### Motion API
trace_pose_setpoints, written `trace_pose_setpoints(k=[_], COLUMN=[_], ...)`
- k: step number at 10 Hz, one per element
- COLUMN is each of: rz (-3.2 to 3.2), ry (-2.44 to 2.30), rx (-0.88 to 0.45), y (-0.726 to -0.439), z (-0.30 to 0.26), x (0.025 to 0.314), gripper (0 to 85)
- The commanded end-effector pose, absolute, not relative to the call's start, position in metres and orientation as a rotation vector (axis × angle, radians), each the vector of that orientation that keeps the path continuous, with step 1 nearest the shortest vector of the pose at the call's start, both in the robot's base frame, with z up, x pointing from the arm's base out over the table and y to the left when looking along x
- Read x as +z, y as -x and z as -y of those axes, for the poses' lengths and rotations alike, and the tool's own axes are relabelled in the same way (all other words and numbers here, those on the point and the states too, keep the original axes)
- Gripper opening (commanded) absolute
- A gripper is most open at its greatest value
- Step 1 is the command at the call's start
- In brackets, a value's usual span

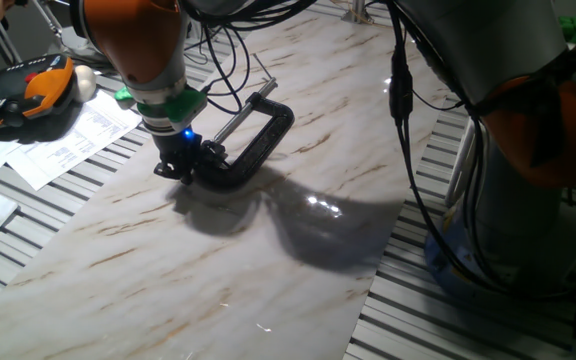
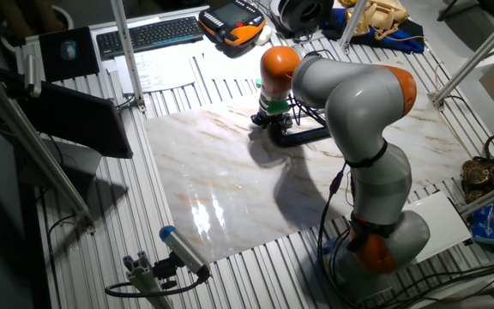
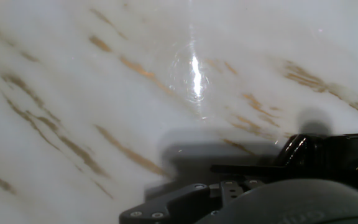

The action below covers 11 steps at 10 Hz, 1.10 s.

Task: Turn the hands of a clock

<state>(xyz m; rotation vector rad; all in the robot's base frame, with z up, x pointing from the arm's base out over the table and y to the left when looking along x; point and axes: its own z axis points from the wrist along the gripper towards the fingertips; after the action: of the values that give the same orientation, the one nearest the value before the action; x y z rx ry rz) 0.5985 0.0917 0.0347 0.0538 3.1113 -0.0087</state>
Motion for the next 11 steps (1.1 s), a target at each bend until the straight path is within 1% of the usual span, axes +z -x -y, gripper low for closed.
trace_pose_setpoints(k=[1,11], rz=[-3.111,-3.122], ry=[-0.051,-0.049], rx=[-0.009,-0.007], y=[-0.5988,-0.6069], z=[-0.0912,-0.086], x=[0.0345,0.0363], gripper=[0.0,0.0])
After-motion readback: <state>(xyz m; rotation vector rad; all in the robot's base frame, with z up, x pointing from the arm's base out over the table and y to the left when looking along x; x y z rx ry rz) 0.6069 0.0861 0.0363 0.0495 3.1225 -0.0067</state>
